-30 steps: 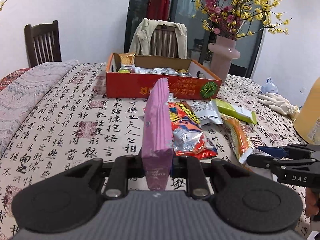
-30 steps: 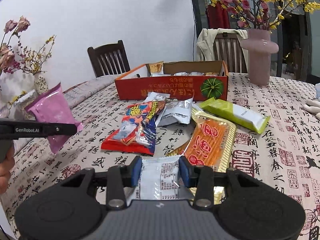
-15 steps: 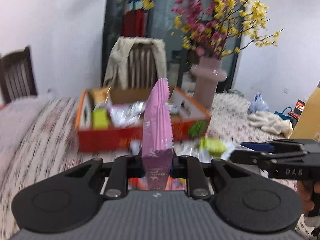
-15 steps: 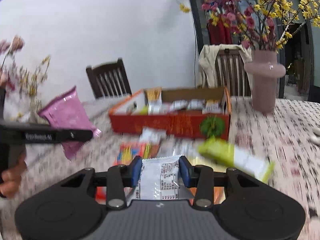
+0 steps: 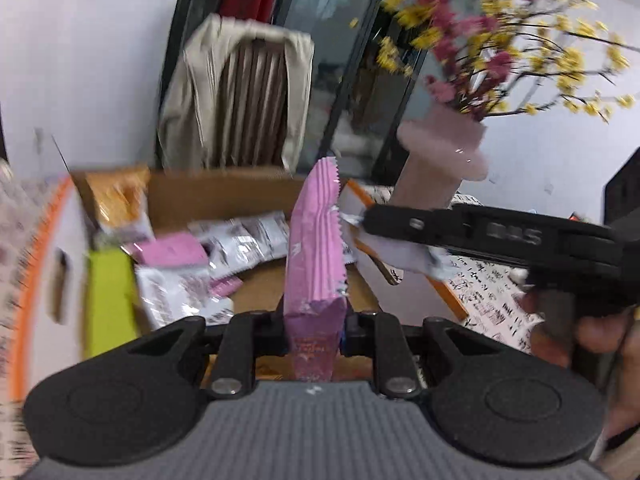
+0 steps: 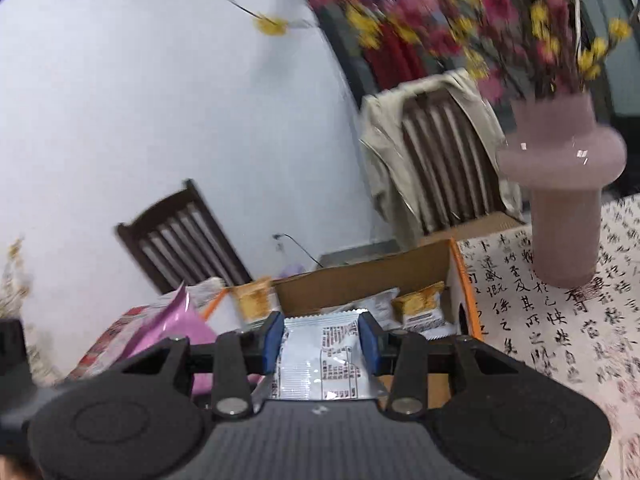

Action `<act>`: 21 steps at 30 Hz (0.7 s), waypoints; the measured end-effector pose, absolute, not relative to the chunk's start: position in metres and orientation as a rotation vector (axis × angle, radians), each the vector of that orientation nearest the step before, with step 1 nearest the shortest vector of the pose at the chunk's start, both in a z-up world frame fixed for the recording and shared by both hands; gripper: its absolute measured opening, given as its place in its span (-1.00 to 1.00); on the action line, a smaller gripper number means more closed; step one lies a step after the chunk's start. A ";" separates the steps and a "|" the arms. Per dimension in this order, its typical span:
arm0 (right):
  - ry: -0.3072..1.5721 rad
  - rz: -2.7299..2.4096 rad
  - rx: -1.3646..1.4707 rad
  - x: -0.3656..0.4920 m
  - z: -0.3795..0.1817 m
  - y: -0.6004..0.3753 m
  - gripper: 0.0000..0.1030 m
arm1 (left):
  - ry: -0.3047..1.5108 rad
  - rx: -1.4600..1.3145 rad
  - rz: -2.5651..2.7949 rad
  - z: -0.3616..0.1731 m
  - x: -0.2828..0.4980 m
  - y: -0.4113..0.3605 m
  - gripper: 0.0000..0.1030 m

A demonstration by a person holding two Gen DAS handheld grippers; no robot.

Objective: Organize snacks
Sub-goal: 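Lower both packets into the box and open both tools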

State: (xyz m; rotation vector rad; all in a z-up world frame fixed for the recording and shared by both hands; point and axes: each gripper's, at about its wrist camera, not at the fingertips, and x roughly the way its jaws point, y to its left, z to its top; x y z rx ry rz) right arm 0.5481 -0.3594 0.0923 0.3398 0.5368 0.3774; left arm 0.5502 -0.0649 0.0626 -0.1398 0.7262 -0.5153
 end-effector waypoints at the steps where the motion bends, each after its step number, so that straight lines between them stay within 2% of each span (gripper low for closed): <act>1: 0.554 0.361 0.345 0.560 0.087 -0.358 -0.23 | 0.753 -0.163 -0.527 0.056 0.560 -0.066 -0.59; 3: 0.601 0.329 0.351 0.587 0.074 -0.356 -0.23 | 0.775 -0.198 -0.509 0.046 0.571 -0.065 -0.50; 4: 0.617 0.315 0.354 0.595 0.068 -0.354 -0.22 | 0.775 -0.209 -0.492 0.043 0.575 -0.064 -0.28; 6: 0.634 0.294 0.331 0.605 0.057 -0.348 -0.18 | 0.759 -0.224 -0.476 0.040 0.578 -0.061 -0.05; 11: 0.627 0.303 0.321 0.611 0.049 -0.343 0.05 | 0.716 -0.179 -0.454 0.048 0.571 -0.053 0.10; 17: 0.607 0.310 0.307 0.598 0.062 -0.348 0.11 | 0.668 -0.108 -0.406 0.069 0.547 -0.044 0.28; 21: 0.590 0.307 0.264 0.577 0.078 -0.354 0.21 | 0.632 -0.045 -0.350 0.084 0.525 -0.039 0.56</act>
